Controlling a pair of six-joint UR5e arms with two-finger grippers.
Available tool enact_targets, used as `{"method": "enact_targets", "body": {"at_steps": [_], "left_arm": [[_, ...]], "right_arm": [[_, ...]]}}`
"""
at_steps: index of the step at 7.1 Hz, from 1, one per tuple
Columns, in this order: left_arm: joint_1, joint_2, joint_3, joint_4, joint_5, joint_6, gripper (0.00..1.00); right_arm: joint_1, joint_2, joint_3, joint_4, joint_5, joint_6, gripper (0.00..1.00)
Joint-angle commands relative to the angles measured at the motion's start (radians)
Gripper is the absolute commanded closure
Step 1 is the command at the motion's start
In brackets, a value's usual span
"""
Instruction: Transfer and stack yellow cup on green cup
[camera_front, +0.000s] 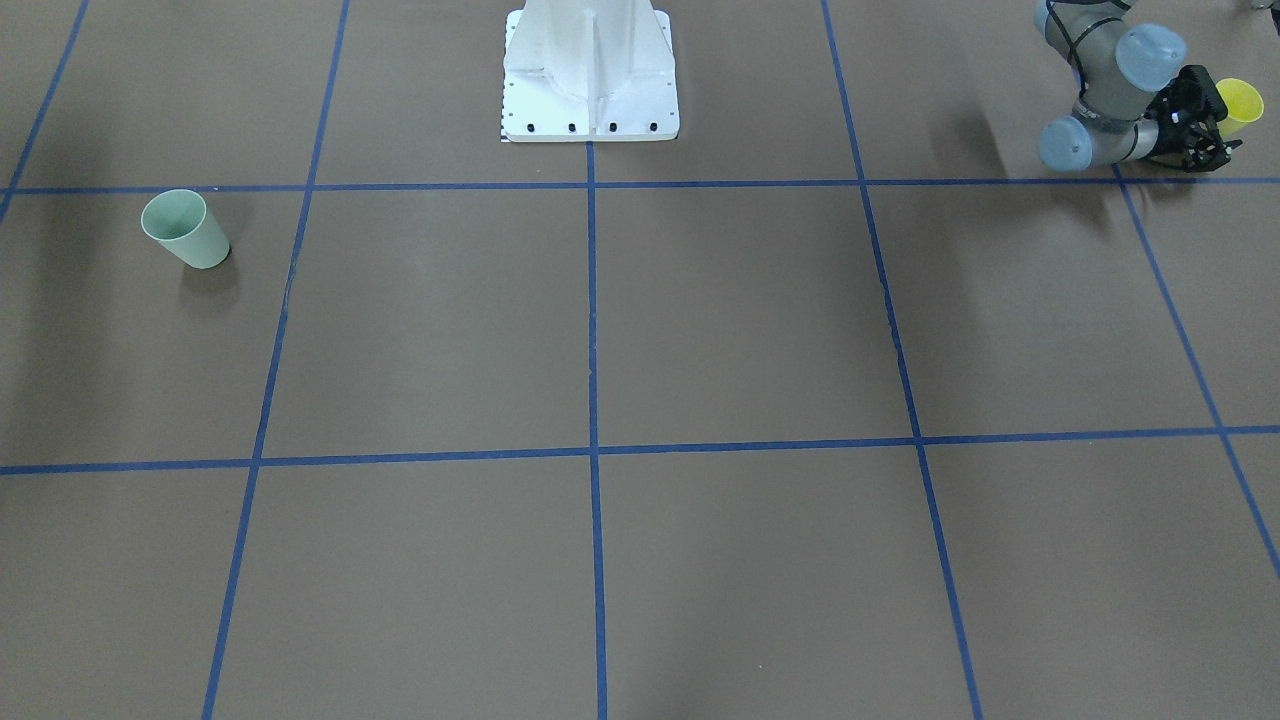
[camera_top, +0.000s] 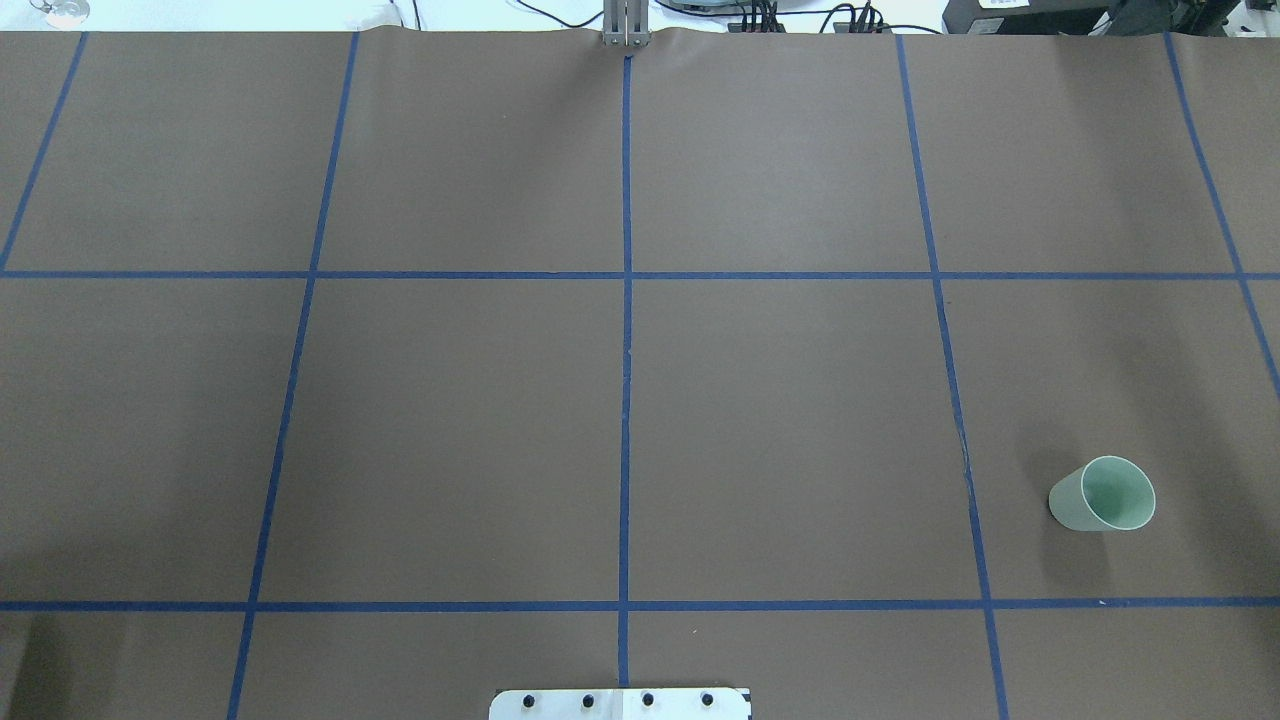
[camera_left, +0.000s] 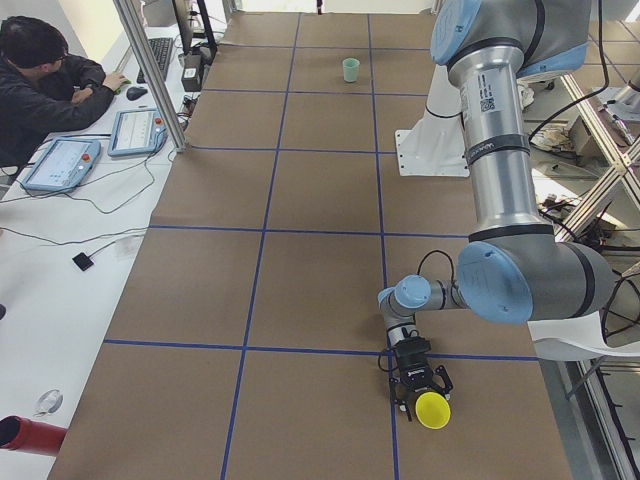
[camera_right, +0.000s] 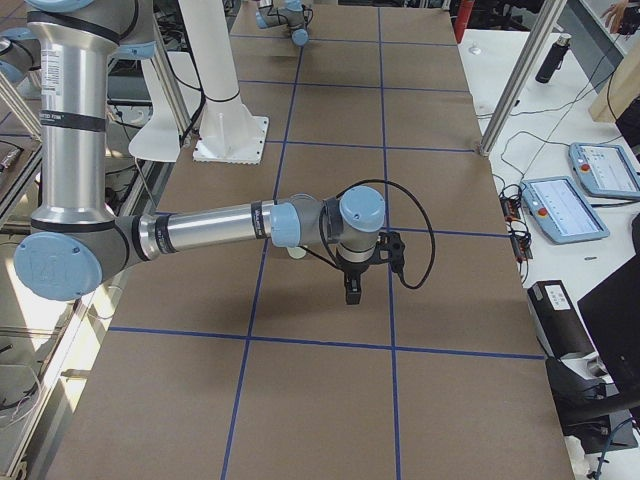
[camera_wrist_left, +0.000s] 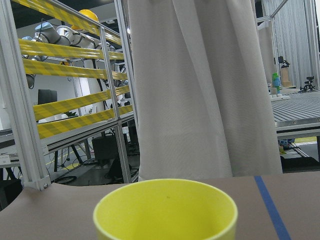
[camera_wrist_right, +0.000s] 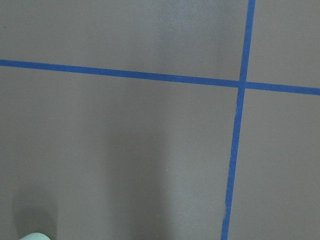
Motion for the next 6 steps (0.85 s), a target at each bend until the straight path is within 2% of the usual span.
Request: {"method": "enact_targets", "body": {"at_steps": [1,3,4,5,6], "left_arm": [[0.001,0.003,0.008,-0.002,0.004,-0.025,0.28],[0.000,0.014,-0.003,-0.001,0.011,0.008,0.72],[-0.005,0.017,-0.015,-0.001,0.012,0.057,0.73],[-0.024,0.040,-0.071,0.001,0.015,0.118,0.73],[-0.110,0.052,-0.104,0.001,0.080,0.198,0.72]], "right_arm": [[0.000,0.001,0.001,0.001,0.003,0.000,0.00],[0.000,0.001,0.001,0.001,0.004,0.000,0.00],[0.000,0.001,0.001,0.001,0.004,0.000,0.00],[0.000,0.001,0.001,0.001,0.004,0.000,0.00],[0.000,0.001,0.001,-0.001,0.006,0.002,0.00]]}}
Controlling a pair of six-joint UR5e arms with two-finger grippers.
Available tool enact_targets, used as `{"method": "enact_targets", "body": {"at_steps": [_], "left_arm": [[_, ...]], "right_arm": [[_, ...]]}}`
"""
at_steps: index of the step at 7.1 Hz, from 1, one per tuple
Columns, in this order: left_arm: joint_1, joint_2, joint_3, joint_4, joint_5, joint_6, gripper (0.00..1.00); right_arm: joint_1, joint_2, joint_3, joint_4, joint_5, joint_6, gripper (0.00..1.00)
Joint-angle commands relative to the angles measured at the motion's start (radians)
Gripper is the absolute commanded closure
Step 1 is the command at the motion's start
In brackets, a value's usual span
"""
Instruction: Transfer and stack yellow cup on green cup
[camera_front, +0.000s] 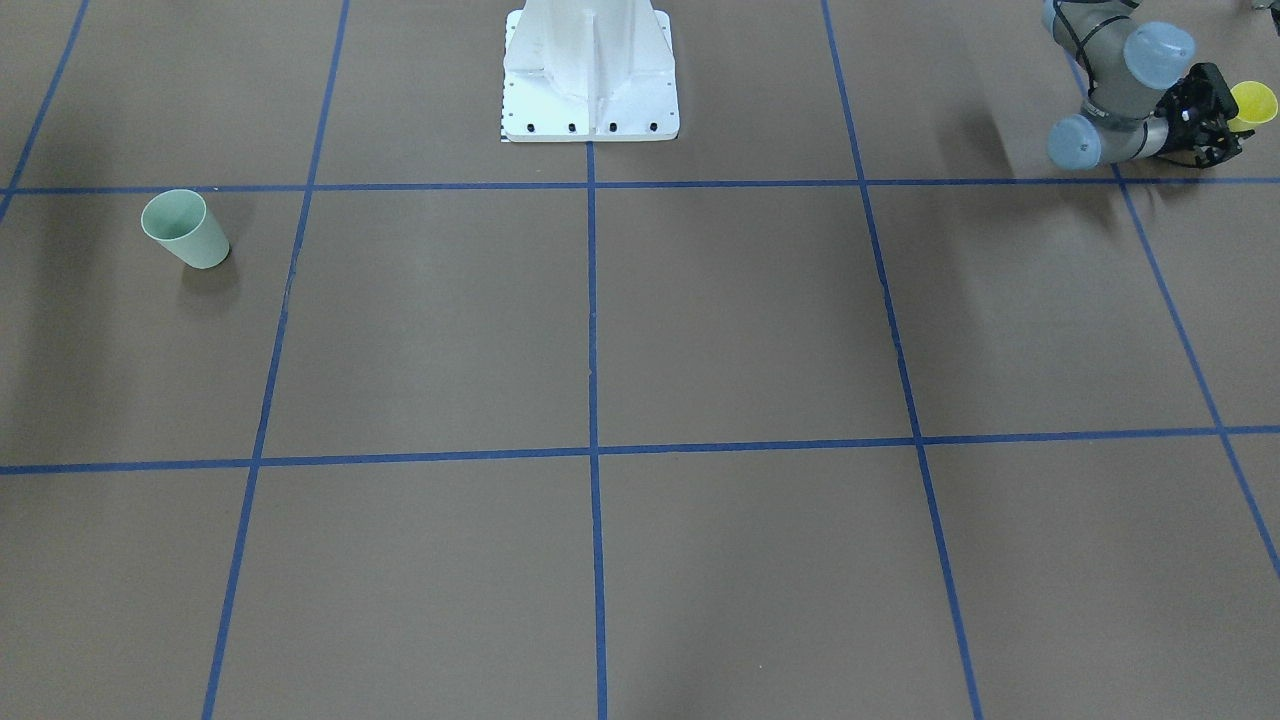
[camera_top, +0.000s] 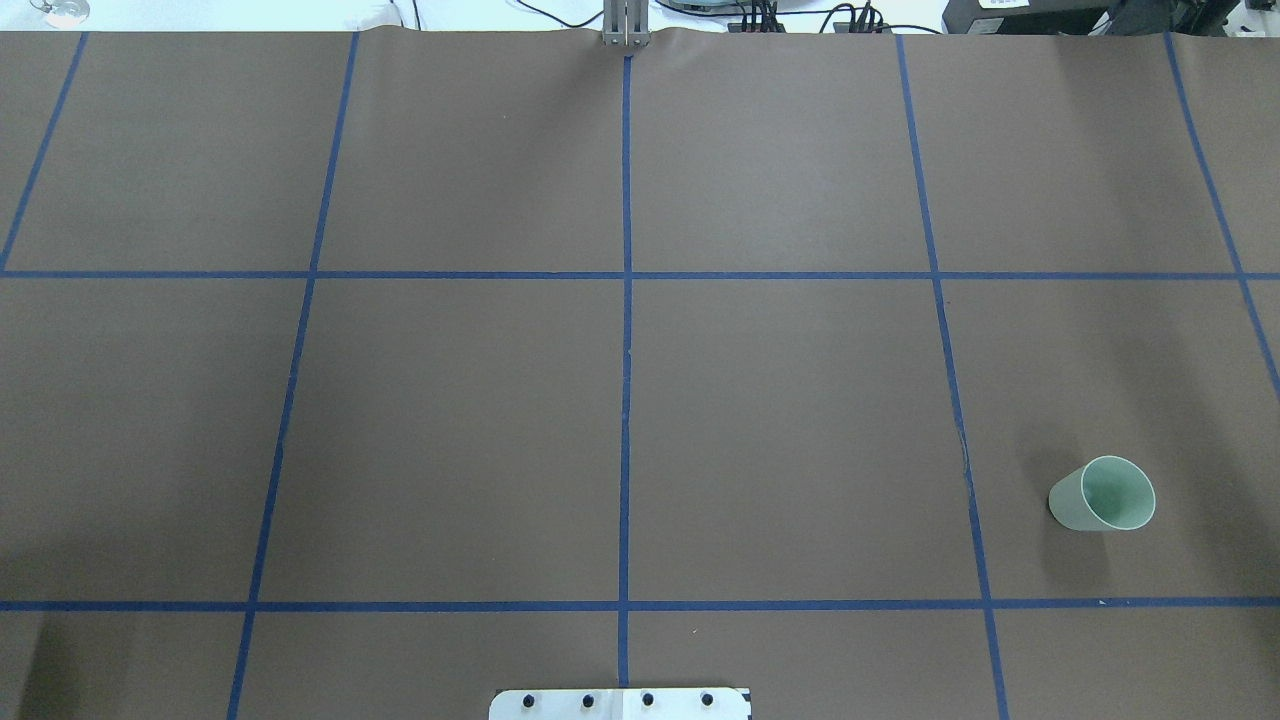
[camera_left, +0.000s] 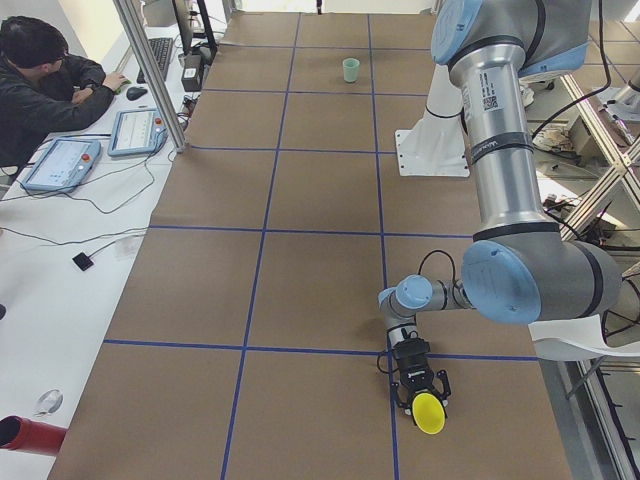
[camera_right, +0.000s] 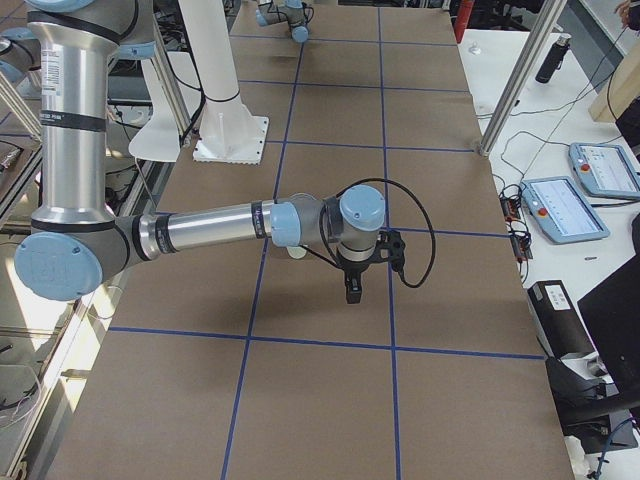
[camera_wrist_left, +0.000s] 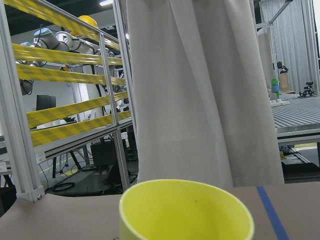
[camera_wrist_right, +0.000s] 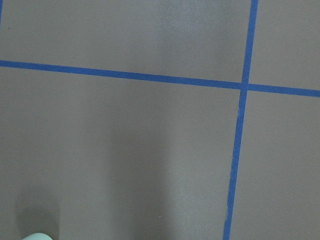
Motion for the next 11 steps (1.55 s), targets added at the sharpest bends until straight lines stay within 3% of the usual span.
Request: {"method": "enact_targets", "body": {"at_steps": [1,2,3,6,7,8,9,11], "left_arm": [[-0.249,-0.018,-0.062,-0.001,0.193,0.241,0.72],[-0.447,-0.121,-0.093,-0.001,0.315,0.438,0.72],[-0.570,-0.239,-0.092,-0.001,0.377,0.607,0.73],[-0.818,-0.481,-0.089,-0.119,0.405,1.150,0.78],[-0.830,-0.533,-0.081,-0.186,0.403,1.270,0.78],[-0.829,-0.575,-0.054,-0.357,0.391,1.325,0.78],[-0.829,-0.622,-0.037,-0.436,0.362,1.333,0.80],[-0.820,-0.699,-0.050,-0.560,0.168,1.338,0.80]], "right_arm": [[0.000,0.005,-0.001,-0.003,0.001,0.001,0.00],[0.000,0.008,-0.003,-0.004,0.003,0.009,0.00],[0.000,0.009,-0.003,-0.004,0.003,0.010,0.00],[0.000,0.020,-0.011,-0.009,0.001,0.018,0.00],[0.000,0.020,-0.009,-0.009,0.003,0.018,0.00],[0.000,0.018,-0.011,-0.009,0.003,0.018,0.00],[-0.003,0.021,-0.009,-0.009,0.001,0.017,0.00],[-0.032,0.055,-0.008,-0.009,-0.006,0.015,0.00]]}}
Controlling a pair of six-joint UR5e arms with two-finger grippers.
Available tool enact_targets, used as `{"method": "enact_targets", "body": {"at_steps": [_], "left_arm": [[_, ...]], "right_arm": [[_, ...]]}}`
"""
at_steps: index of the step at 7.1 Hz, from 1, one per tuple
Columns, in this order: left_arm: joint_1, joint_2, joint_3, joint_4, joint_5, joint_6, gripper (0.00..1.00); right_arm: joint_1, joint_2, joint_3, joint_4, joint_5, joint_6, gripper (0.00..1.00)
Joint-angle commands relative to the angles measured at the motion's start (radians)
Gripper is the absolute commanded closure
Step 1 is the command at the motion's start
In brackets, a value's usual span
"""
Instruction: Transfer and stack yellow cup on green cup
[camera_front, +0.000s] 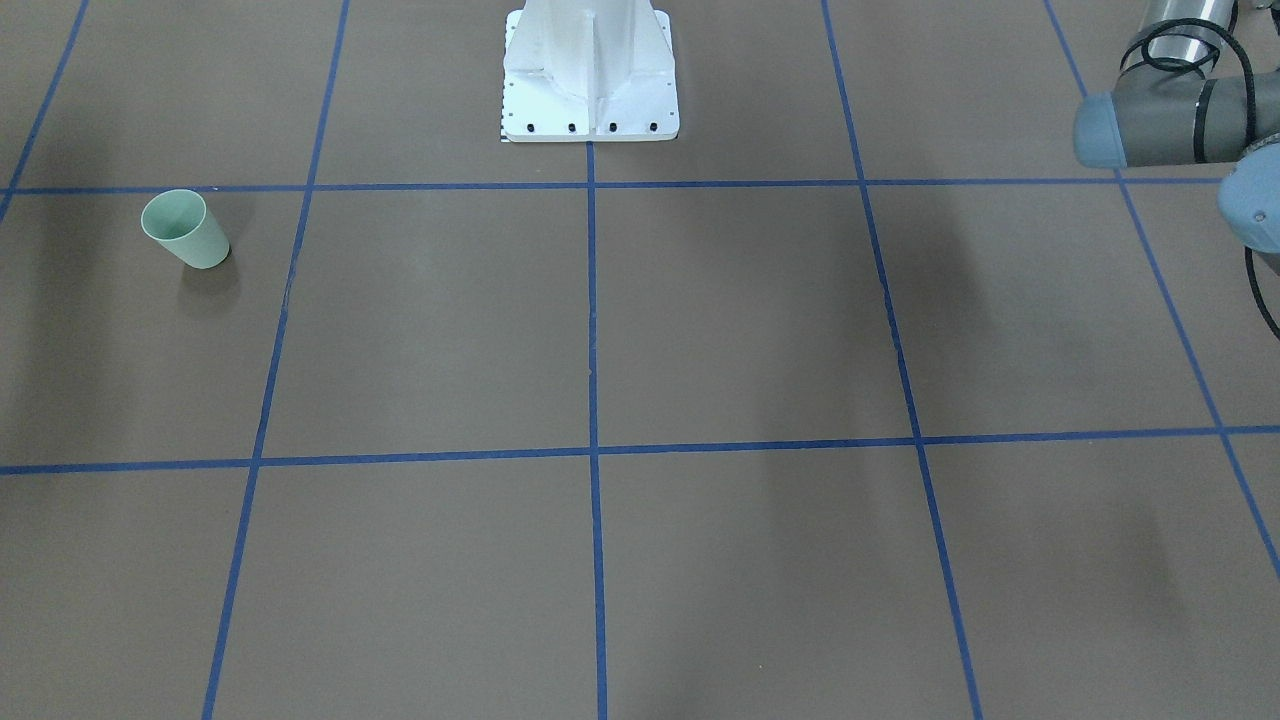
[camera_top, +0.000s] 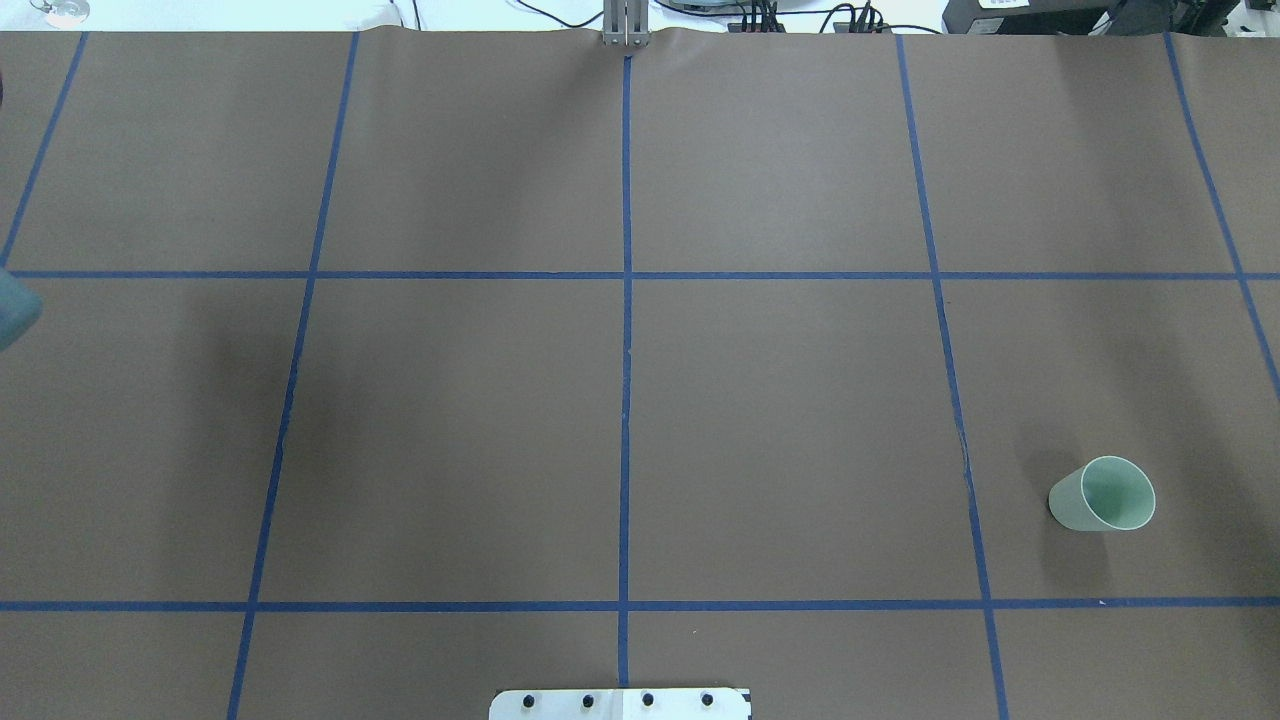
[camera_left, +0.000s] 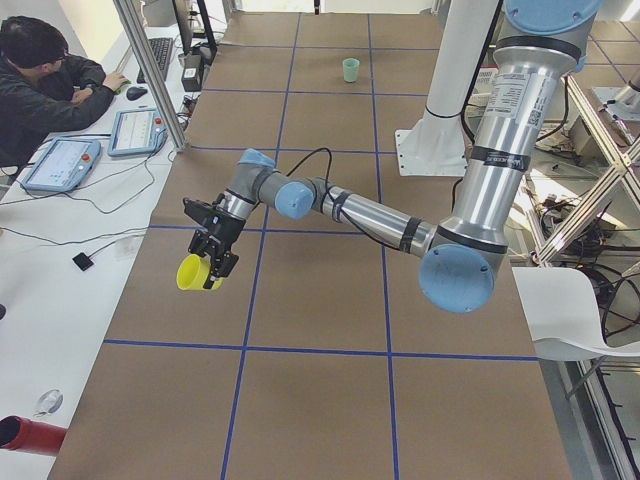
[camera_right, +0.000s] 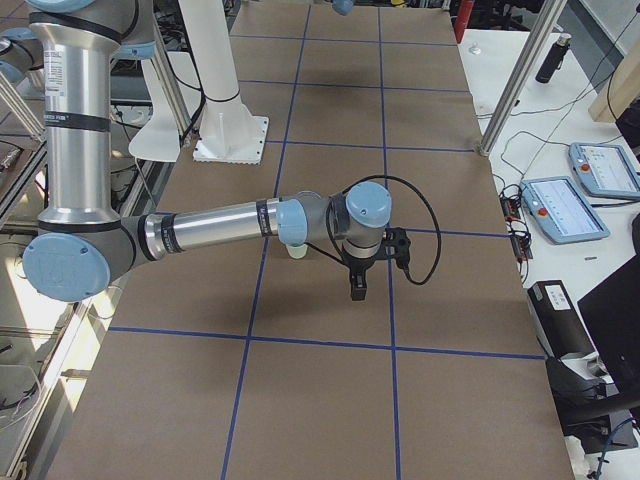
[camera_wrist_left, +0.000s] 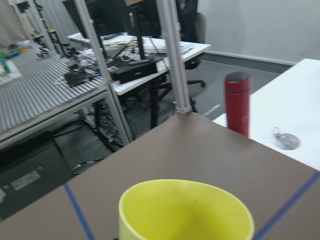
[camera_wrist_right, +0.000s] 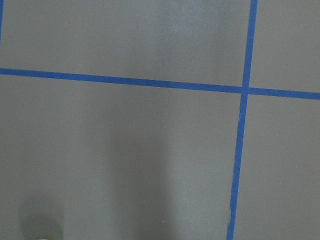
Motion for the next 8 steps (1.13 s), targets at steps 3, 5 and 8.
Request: {"method": "enact_targets", "body": {"at_steps": [3,5,8], "left_arm": [[0.008,-0.008,-0.082,-0.450,-0.415,0.166,0.88],[0.014,0.085,-0.073,-0.798,-0.559,0.254,0.87],[0.072,0.204,-0.060,-1.199,-0.678,0.318,0.86]], "right_arm": [[-0.098,0.081,0.008,0.002,0.003,0.000,0.00],[-0.098,0.093,0.008,0.006,0.036,0.002,0.00],[-0.145,0.194,0.007,0.015,0.095,0.241,0.00]]}}
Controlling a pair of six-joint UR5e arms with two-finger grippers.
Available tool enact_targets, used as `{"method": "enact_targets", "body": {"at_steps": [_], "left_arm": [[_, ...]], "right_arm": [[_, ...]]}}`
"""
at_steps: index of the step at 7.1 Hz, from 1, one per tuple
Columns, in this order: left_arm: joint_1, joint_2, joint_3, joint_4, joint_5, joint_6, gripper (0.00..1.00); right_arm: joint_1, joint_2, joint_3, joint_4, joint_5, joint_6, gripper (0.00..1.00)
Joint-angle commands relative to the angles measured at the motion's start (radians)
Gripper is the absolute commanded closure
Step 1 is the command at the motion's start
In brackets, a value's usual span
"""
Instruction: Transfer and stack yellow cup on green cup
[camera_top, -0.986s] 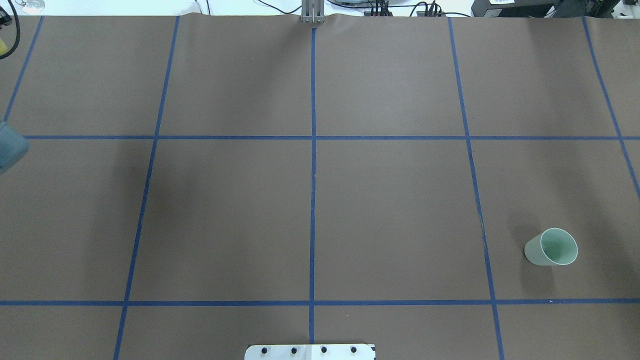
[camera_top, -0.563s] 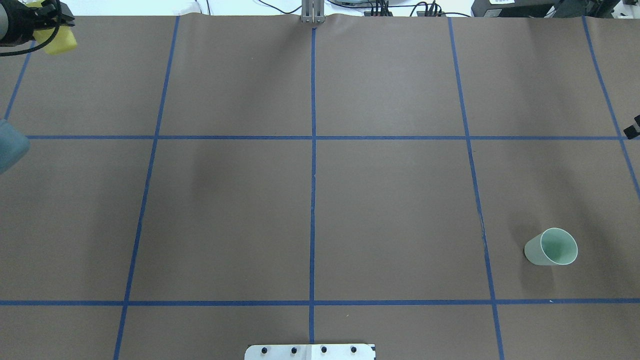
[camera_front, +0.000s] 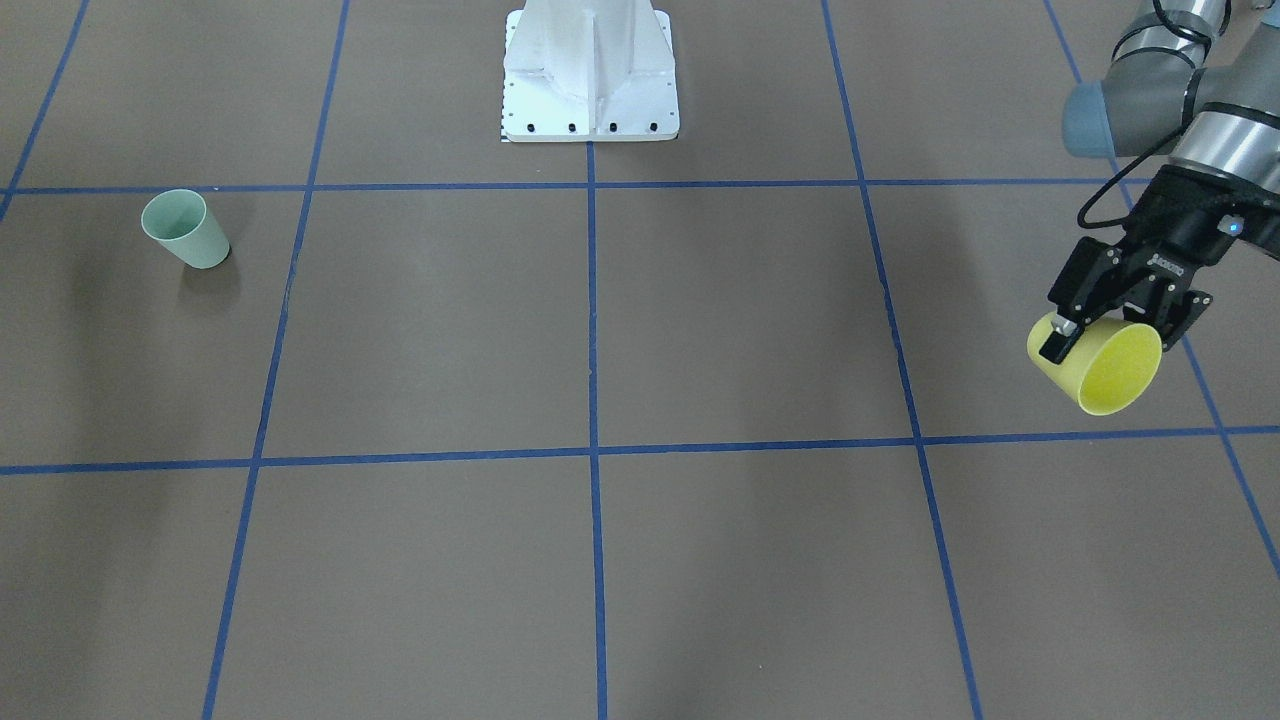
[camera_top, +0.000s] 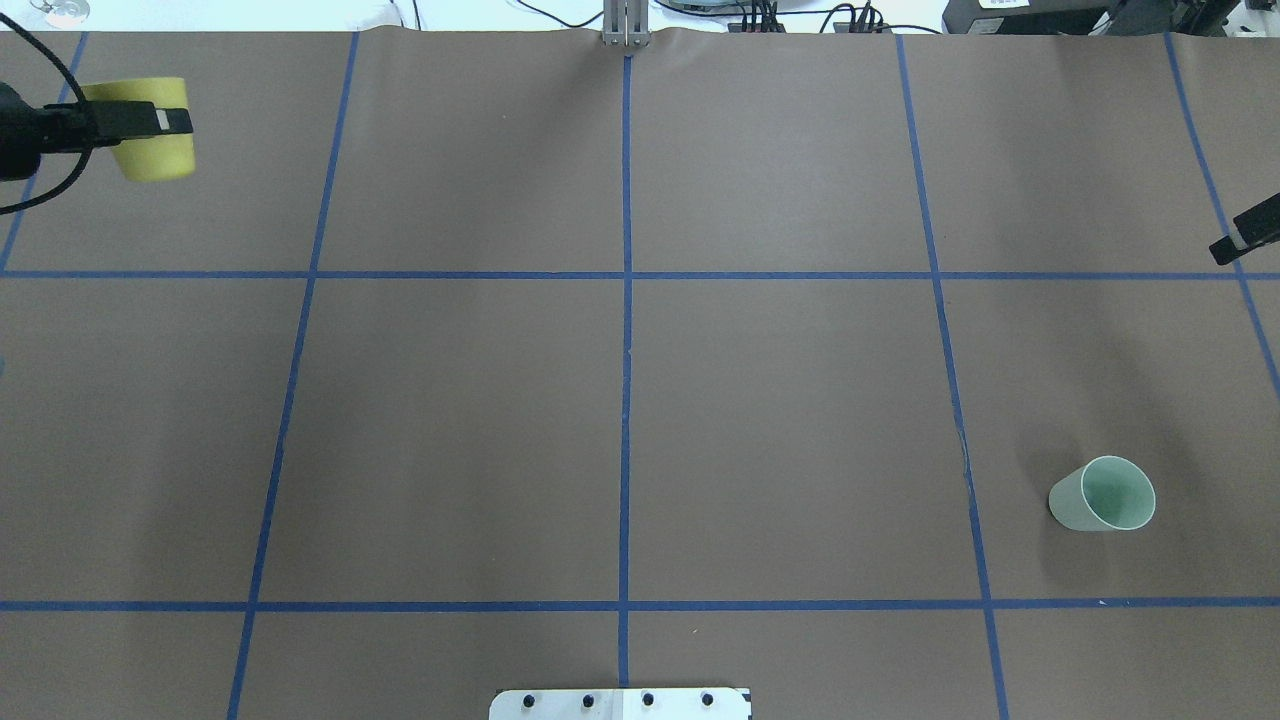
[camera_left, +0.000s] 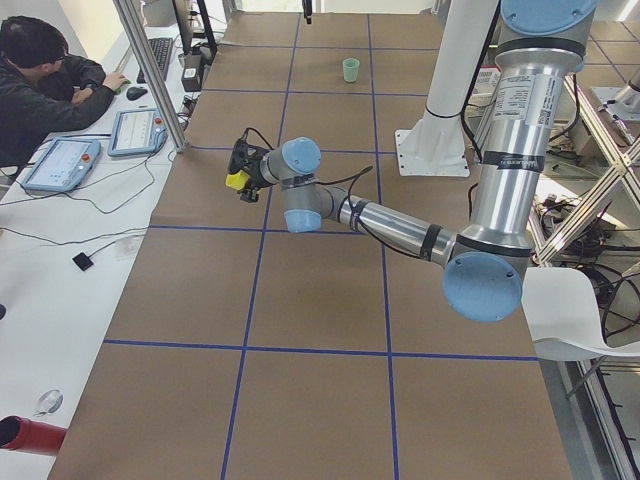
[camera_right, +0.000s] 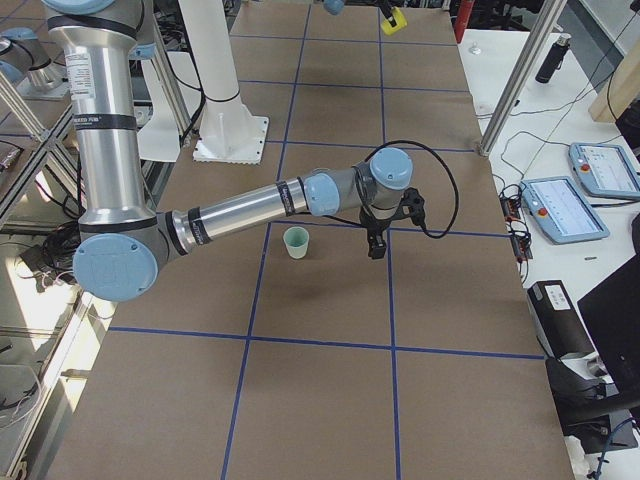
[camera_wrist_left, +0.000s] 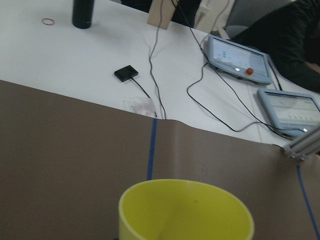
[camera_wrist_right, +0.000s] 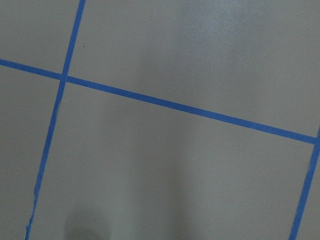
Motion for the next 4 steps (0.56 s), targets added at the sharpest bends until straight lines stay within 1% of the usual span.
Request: {"method": "enact_targets", "body": {"at_steps": [1,2,3,4], "left_arm": [[0.067,0.042,0.010,-0.199,-0.034,0.034,0.85],[0.103,0.045,0.015,-0.230,-0.034,0.047,0.85],[0.134,0.045,0.015,-0.240,-0.023,0.057,0.85],[0.147,0.045,0.015,-0.238,-0.020,0.104,0.85]], "right_arm": [[-0.095,0.140,-0.005,0.002,0.010,0.226,0.00],[-0.189,0.227,-0.021,0.002,0.007,0.322,0.00],[-0.257,0.315,-0.040,0.004,0.001,0.386,0.00],[-0.311,0.358,-0.046,0.066,-0.017,0.440,0.00]]}}
